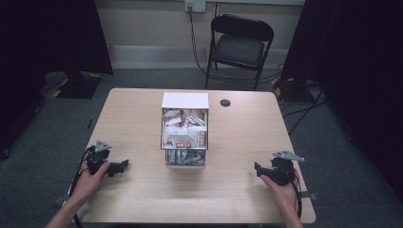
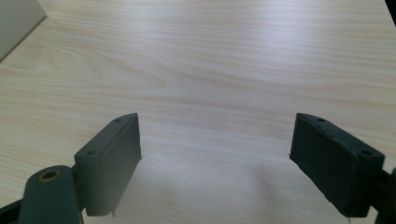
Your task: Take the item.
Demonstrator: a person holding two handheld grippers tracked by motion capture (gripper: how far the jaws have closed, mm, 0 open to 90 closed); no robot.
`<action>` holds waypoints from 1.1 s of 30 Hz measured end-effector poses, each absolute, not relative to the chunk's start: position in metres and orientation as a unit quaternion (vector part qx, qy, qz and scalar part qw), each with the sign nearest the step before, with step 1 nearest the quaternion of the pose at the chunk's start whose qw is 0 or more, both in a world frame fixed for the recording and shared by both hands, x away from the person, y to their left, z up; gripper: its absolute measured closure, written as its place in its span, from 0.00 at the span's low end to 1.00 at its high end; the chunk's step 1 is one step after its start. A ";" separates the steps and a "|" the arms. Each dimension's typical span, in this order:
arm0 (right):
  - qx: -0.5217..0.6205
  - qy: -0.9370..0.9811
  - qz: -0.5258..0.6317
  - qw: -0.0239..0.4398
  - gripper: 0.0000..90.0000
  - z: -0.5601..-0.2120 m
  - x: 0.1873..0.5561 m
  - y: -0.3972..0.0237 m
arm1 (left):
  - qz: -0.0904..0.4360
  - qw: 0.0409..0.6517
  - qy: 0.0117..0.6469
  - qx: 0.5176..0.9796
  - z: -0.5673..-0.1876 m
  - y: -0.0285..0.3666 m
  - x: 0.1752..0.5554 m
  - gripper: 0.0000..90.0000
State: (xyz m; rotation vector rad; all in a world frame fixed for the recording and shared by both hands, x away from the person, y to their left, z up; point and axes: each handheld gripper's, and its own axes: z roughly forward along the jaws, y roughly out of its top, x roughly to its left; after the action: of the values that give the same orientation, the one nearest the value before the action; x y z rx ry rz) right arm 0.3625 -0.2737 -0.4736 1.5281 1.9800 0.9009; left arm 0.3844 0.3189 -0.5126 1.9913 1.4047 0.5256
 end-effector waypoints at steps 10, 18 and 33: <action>0.543 0.723 0.347 0.249 0.20 -0.460 0.360 -0.269 | 0.200 0.319 0.534 0.757 -0.513 0.319 0.384 0.00; 0.531 0.724 0.365 0.247 0.26 -0.446 0.359 -0.263 | 0.200 0.319 0.534 0.757 -0.513 0.319 0.384 0.00; 0.522 0.722 0.393 0.228 0.34 -0.419 0.360 -0.253 | 0.200 0.319 0.534 0.757 -0.513 0.319 0.384 0.00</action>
State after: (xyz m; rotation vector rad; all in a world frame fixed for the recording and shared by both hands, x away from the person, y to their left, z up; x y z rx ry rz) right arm 0.3600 -0.2527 -0.4189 1.4365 1.9888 1.0824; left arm 0.3844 0.3188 -0.5126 1.9913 1.4047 0.5258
